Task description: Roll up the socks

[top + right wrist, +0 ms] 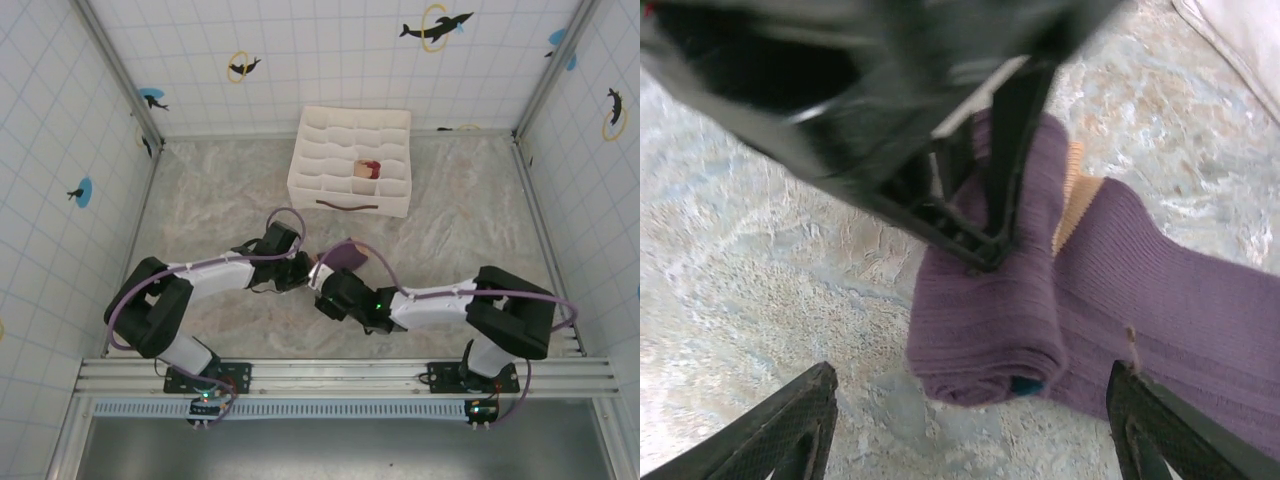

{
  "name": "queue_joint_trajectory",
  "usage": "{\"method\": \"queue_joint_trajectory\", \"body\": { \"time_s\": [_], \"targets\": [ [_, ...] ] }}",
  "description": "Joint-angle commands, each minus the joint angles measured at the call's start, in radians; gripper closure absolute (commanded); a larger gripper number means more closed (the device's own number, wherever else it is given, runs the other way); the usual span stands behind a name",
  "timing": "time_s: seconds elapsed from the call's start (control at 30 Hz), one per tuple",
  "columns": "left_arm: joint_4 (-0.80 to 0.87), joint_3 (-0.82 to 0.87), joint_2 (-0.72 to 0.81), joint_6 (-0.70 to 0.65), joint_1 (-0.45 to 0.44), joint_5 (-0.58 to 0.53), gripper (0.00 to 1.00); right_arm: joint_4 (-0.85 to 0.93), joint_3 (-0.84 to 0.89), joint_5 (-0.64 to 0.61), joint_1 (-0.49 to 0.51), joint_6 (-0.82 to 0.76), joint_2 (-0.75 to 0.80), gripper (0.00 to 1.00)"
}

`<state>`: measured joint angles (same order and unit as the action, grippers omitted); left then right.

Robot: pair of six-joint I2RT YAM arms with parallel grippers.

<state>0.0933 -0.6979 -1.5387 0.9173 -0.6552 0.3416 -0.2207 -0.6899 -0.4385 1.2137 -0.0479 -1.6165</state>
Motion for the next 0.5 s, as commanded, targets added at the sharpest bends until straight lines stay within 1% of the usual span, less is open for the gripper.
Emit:
{"method": "queue_joint_trajectory", "body": {
  "time_s": [0.0, 0.13, 0.27, 0.37, 0.47],
  "targets": [
    [0.063, 0.025, 0.008, 0.009, 0.003, 0.002, 1.0, -0.072, -0.058, -0.186, 0.026, -0.125, -0.078, 0.29],
    [0.059, 0.031, 0.004, 0.011, 0.002, 0.002, 1.0, -0.093, -0.116, -0.234, 0.029, -0.147, -0.172, 0.3],
    [0.057, 0.035, 0.007, 0.01, 0.001, 0.006, 1.0, -0.125, -0.124, -0.22, 0.026, -0.157, -0.222, 0.34],
    [0.058, 0.037, 0.012, 0.008, 0.002, 0.006, 1.0, -0.121, -0.121, -0.215, 0.019, -0.145, -0.244, 0.41],
    [0.058, 0.037, 0.01, 0.006, 0.002, 0.006, 1.0, -0.122, -0.088, -0.173, 0.001, -0.107, -0.238, 0.53]
  ]
}}
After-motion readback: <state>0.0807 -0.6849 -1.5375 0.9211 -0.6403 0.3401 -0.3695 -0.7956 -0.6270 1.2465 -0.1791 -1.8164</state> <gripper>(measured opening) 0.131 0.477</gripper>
